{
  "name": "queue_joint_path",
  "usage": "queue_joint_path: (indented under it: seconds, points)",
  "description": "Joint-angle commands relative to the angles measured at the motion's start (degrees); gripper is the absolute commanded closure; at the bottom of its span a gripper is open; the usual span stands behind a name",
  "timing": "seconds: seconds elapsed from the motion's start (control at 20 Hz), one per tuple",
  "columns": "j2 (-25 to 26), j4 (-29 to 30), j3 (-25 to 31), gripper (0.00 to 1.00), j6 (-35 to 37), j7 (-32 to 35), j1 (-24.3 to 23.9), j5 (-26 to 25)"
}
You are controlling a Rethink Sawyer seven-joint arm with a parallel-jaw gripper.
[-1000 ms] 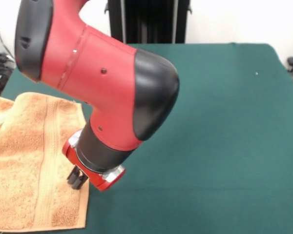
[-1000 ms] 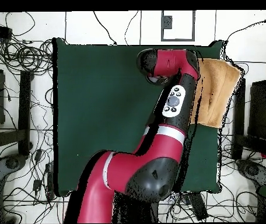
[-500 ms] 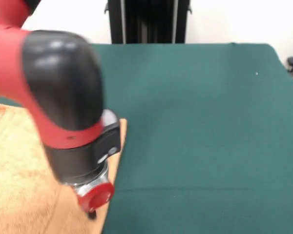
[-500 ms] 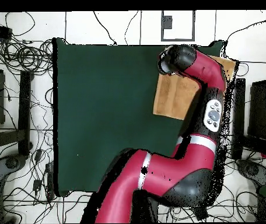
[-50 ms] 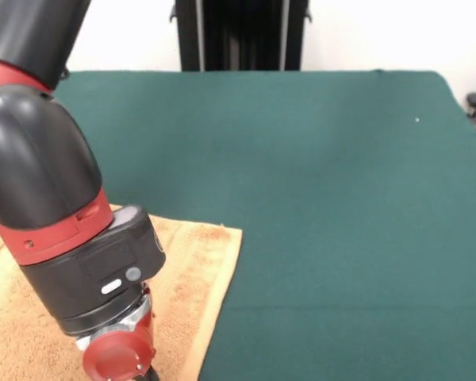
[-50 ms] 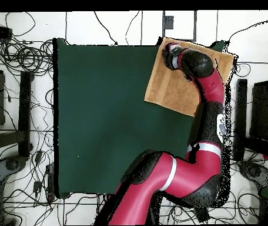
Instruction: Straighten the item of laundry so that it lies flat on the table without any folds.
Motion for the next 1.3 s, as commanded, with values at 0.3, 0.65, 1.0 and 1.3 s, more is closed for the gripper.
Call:
queue_joint_path:
  seconds: [0.3, 0.65, 1.0, 1.3]
  points:
    - [2.94, 12.78, -3.0, 1.0, -1.63, 10.07, 10.0, -8.67]
    - [0.5, 12.73, -18.53, 1.0, -1.1, 23.63, 16.08, -11.27]
    - [-9.07, 24.89, -21.17, 1.0, -12.45, 26.46, 18.24, -13.55]
    - [-14.15, 32.55, -17.64, 1.0, -20.47, 27.26, 18.96, -11.55]
